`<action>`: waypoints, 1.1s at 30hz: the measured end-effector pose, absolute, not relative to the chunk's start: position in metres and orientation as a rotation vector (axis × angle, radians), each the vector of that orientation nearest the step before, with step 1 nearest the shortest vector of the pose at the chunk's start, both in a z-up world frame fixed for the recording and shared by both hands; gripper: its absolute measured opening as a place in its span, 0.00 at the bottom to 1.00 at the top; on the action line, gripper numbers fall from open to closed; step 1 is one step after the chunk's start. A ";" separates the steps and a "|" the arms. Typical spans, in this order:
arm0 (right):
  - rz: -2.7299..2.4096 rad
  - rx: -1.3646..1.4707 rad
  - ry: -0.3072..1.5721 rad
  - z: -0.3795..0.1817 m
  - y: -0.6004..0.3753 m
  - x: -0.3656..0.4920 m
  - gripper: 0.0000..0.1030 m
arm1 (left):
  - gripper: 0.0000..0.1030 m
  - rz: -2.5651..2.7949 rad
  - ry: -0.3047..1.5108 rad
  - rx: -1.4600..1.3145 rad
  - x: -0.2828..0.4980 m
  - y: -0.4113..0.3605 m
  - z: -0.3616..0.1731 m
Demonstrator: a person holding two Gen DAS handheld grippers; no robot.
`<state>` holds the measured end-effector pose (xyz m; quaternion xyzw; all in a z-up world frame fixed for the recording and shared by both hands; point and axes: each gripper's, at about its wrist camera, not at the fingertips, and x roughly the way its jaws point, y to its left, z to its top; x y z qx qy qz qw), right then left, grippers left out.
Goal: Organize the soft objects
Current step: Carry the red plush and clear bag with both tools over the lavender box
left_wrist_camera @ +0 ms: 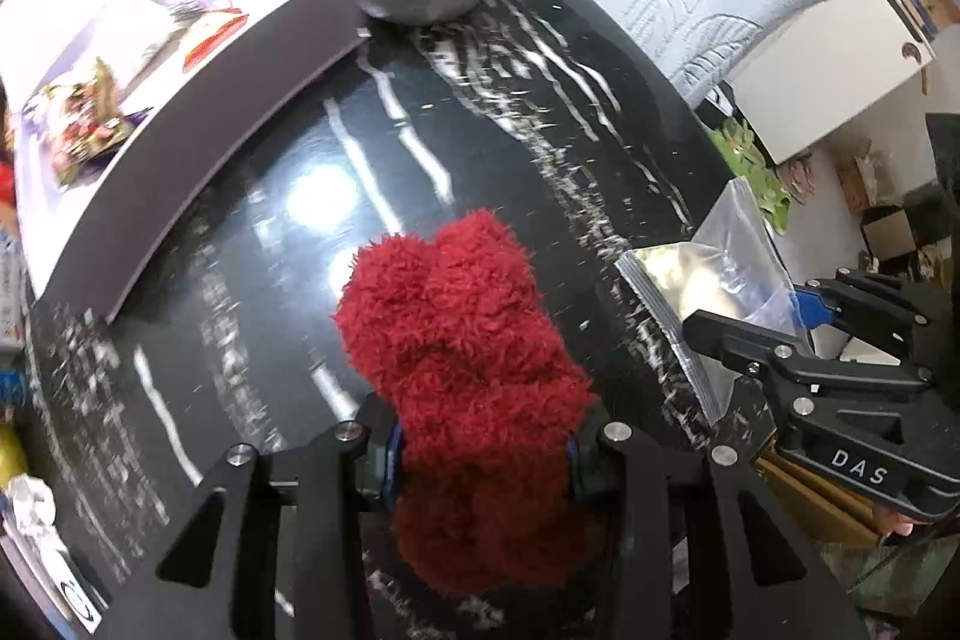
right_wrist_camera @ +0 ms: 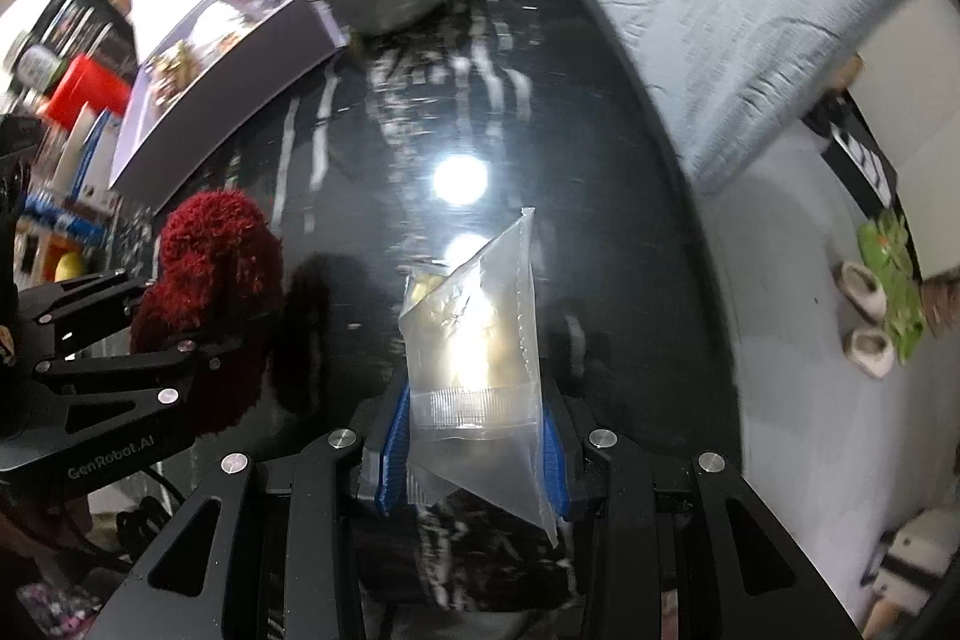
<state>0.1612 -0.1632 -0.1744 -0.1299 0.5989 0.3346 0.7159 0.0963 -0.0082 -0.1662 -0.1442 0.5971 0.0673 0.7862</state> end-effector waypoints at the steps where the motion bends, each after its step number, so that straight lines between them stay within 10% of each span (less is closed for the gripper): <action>1: 0.756 -0.296 1.324 -0.173 -0.159 0.159 0.35 | 0.37 0.155 1.286 -0.315 0.092 -0.006 -0.165; 33: 1.316 -0.619 1.156 -0.113 -0.023 0.038 0.35 | 0.37 0.549 1.099 -0.485 -0.047 0.054 -0.086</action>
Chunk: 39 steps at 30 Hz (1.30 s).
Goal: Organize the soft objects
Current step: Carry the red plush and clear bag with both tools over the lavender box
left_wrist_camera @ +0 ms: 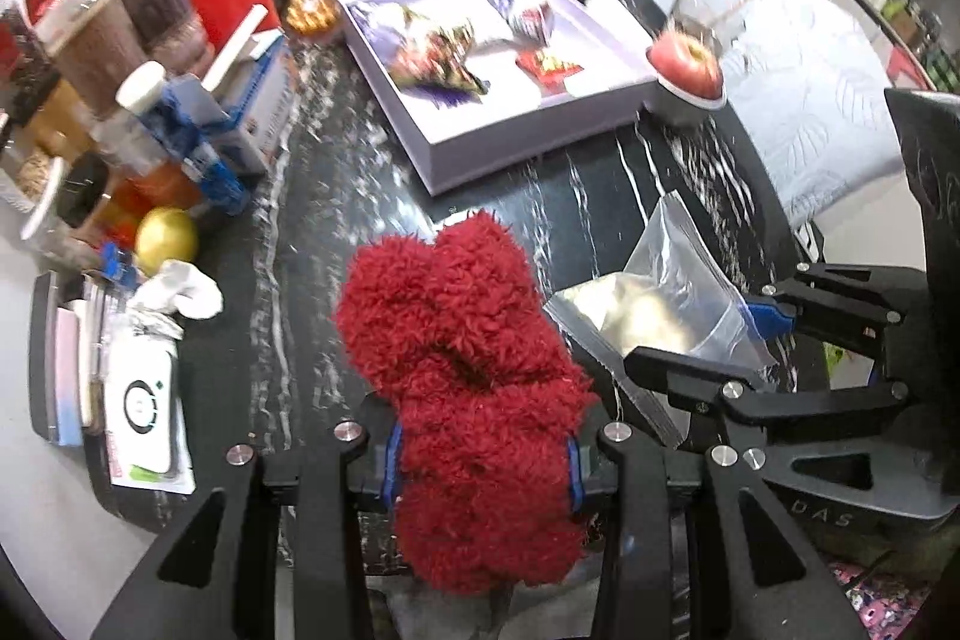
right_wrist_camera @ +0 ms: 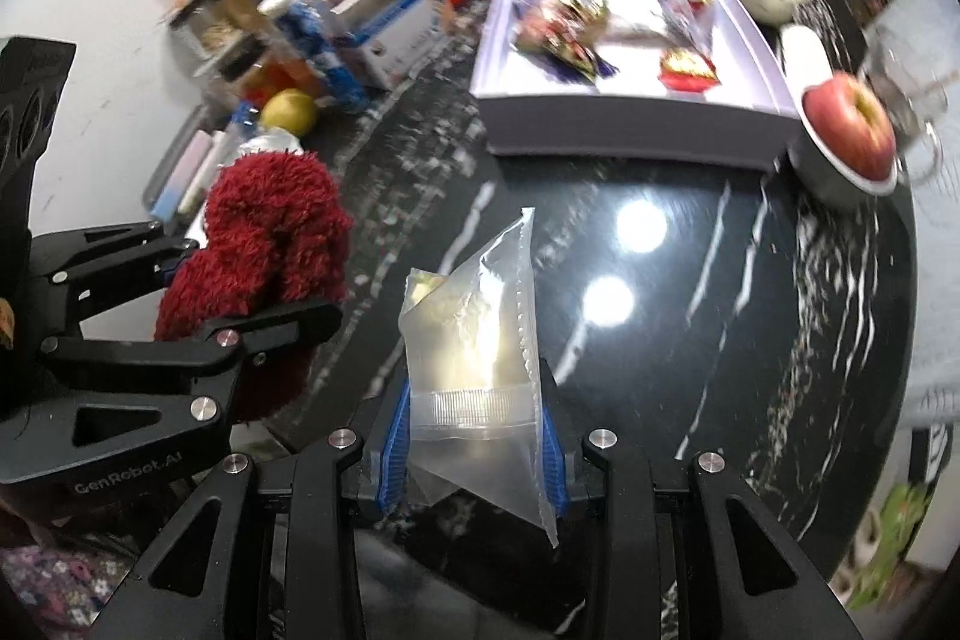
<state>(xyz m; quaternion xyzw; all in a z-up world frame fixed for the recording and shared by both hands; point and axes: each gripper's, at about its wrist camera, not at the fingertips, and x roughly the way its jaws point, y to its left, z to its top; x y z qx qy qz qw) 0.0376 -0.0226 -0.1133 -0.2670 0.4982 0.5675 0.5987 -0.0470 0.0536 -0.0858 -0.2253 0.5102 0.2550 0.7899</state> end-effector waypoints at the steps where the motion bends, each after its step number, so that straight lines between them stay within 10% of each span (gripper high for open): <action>1: 1.323 -0.618 1.146 -0.109 -0.020 0.036 0.35 | 0.37 0.554 1.086 -0.479 -0.048 0.055 -0.080; 39: 1.327 -0.439 0.808 0.051 0.083 0.116 0.35 | 0.37 0.538 0.810 -0.250 0.050 0.178 0.059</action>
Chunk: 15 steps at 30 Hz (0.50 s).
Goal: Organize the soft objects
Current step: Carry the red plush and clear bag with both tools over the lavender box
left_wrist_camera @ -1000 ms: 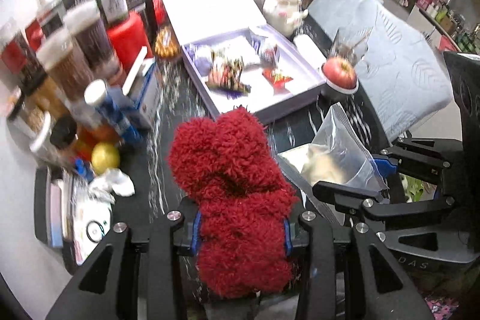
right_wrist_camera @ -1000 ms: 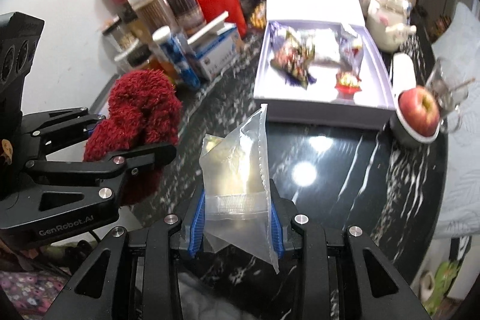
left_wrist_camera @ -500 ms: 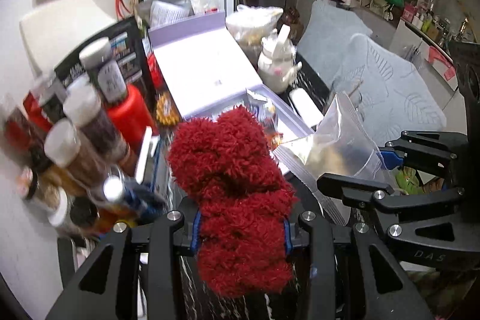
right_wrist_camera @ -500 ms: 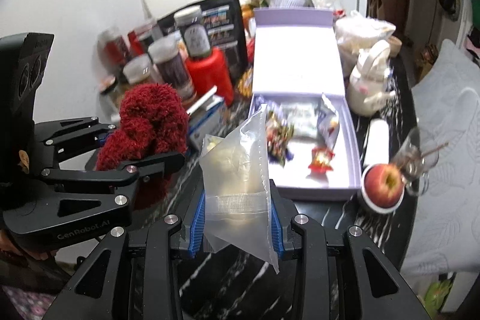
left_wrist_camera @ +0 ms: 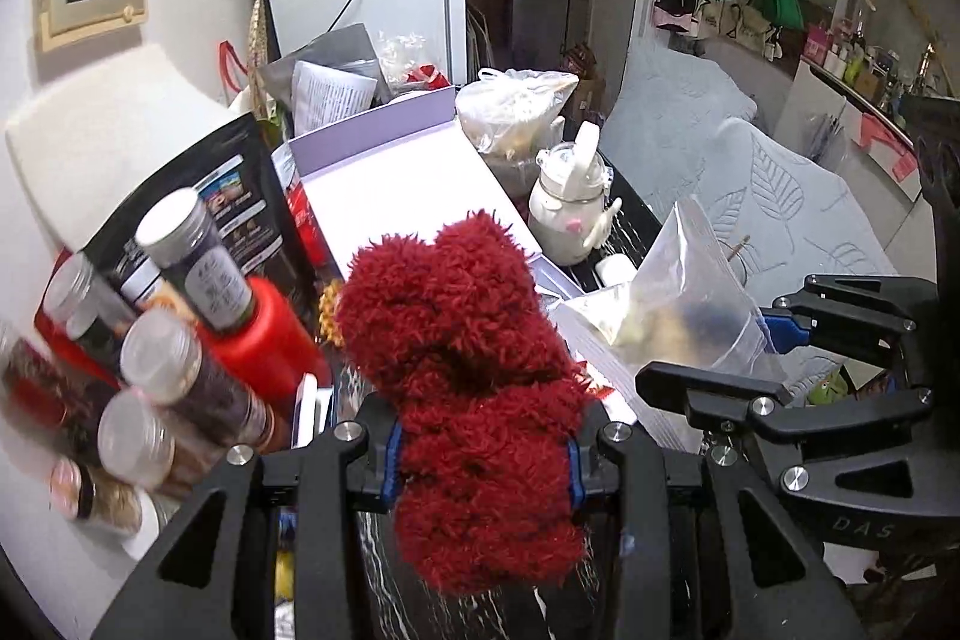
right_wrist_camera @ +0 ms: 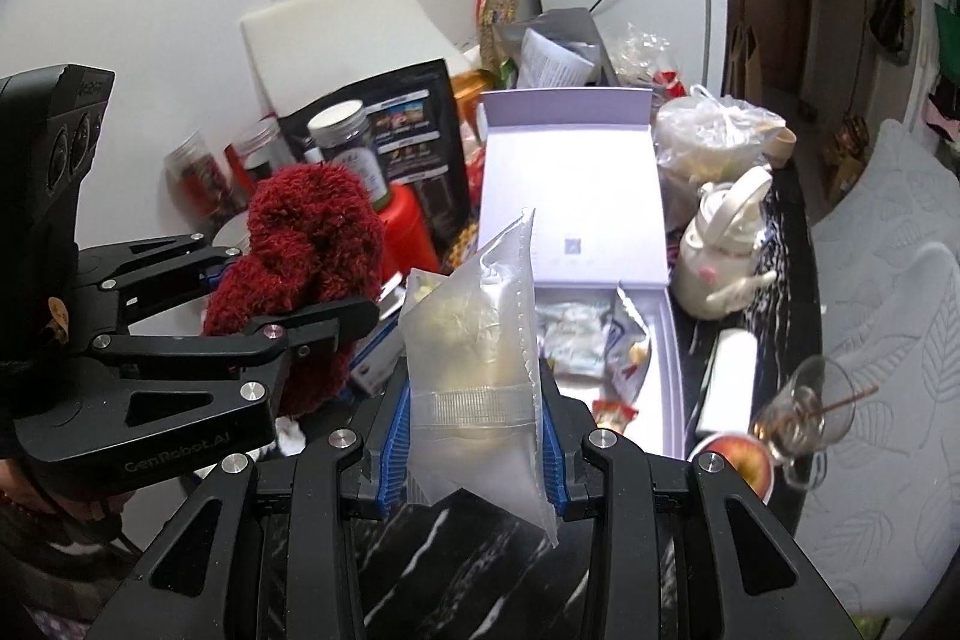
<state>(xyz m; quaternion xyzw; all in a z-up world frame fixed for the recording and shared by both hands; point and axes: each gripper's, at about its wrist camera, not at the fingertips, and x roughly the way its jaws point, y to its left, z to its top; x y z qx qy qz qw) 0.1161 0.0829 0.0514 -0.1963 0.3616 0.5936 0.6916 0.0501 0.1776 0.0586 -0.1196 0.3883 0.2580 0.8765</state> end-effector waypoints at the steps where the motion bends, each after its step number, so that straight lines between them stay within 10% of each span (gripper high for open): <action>1: 1.325 -0.438 0.810 0.051 0.086 0.120 0.35 | 0.37 0.534 0.814 -0.250 0.055 0.182 0.057; 15: 1.270 -0.431 0.891 0.017 0.136 0.176 0.35 | 0.37 0.501 0.898 -0.278 0.116 0.242 0.015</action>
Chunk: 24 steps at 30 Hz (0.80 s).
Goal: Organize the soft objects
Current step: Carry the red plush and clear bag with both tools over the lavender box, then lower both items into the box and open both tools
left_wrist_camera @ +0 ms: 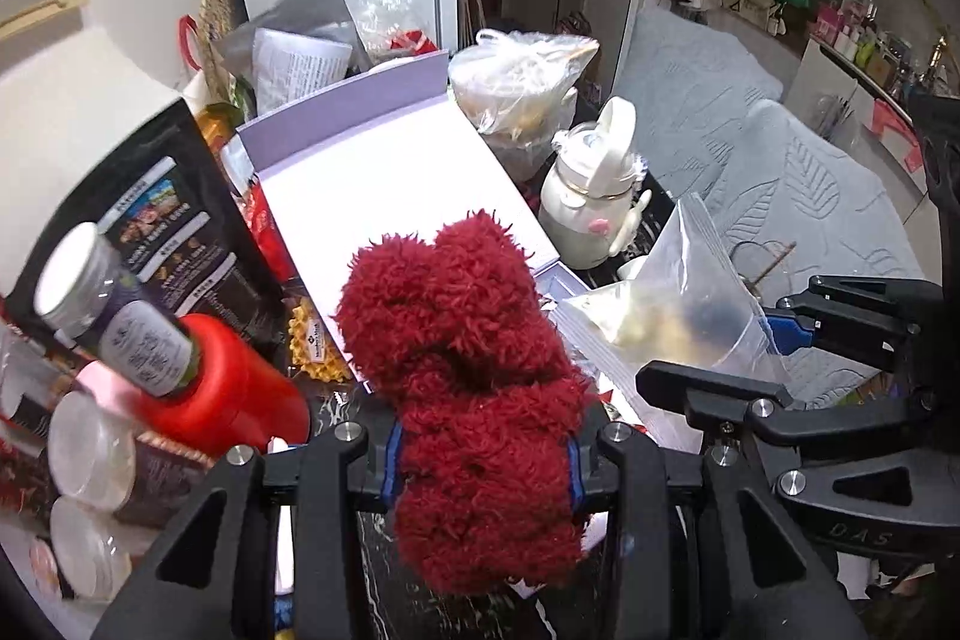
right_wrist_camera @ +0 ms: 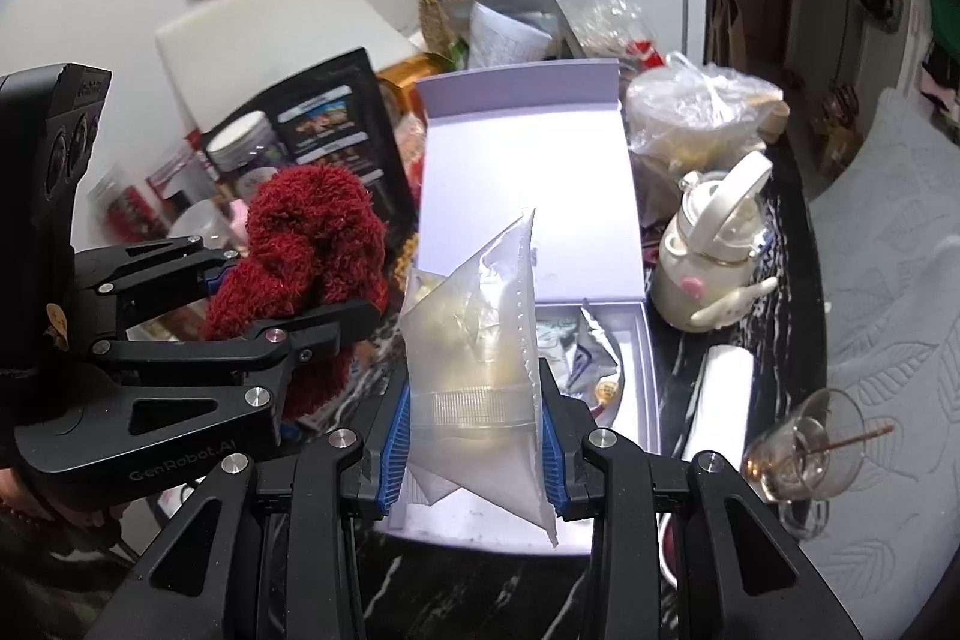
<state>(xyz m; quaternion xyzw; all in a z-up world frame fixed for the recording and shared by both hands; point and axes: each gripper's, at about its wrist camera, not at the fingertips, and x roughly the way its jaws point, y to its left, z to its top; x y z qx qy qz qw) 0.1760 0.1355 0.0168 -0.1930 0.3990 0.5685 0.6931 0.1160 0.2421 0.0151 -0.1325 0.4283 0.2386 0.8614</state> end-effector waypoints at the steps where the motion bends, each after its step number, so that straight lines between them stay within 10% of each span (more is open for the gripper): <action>1: 1.266 -0.431 0.901 0.012 0.140 0.180 0.35 | 0.37 0.499 0.910 -0.283 0.121 0.247 0.009; 24: 1.145 -0.451 1.103 -0.099 0.188 0.235 0.35 | 0.37 0.459 1.139 -0.415 0.169 0.291 -0.122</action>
